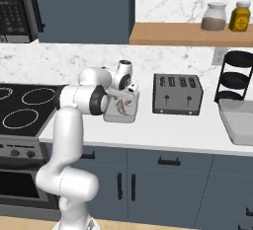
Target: Place one garlic and one fish in each tupperware on the nearby counter, to pack two identical lunches.
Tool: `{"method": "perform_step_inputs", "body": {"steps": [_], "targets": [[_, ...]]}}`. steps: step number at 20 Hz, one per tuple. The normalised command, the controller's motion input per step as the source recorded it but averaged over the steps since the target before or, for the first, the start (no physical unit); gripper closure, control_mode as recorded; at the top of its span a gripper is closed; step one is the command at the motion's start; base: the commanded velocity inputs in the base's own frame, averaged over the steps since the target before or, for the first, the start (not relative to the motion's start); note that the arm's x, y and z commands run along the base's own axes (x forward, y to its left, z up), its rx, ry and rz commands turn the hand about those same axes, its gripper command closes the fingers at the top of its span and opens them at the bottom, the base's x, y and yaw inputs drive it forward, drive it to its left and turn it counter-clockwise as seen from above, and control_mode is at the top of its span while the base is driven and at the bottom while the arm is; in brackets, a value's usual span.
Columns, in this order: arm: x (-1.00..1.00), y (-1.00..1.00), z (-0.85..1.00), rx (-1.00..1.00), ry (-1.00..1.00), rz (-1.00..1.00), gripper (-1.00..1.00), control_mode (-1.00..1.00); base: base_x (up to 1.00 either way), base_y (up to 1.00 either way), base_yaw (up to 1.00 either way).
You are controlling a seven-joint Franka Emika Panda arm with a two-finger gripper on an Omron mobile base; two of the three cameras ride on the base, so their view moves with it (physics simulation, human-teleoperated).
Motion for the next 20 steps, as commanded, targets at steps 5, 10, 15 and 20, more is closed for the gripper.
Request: {"method": "perform_step_inputs", "body": {"steps": [5,10,15,20], "targets": [[-1.0,0.32,-0.08,-0.05,0.0,0.09,-1.0,-1.0,0.0,0.0,0.0],[-1.0,0.0,0.91,-0.14,0.0,0.2,-1.0,-1.0,0.0,0.0,0.0],[-1.0,0.0,0.84,0.02,0.0,0.19,-1.0,-1.0,0.0,0.0,0.0],[-1.0,0.0,0.53,0.13,-0.01,0.06,-1.0,-1.0,0.0,0.0,0.0]]}}
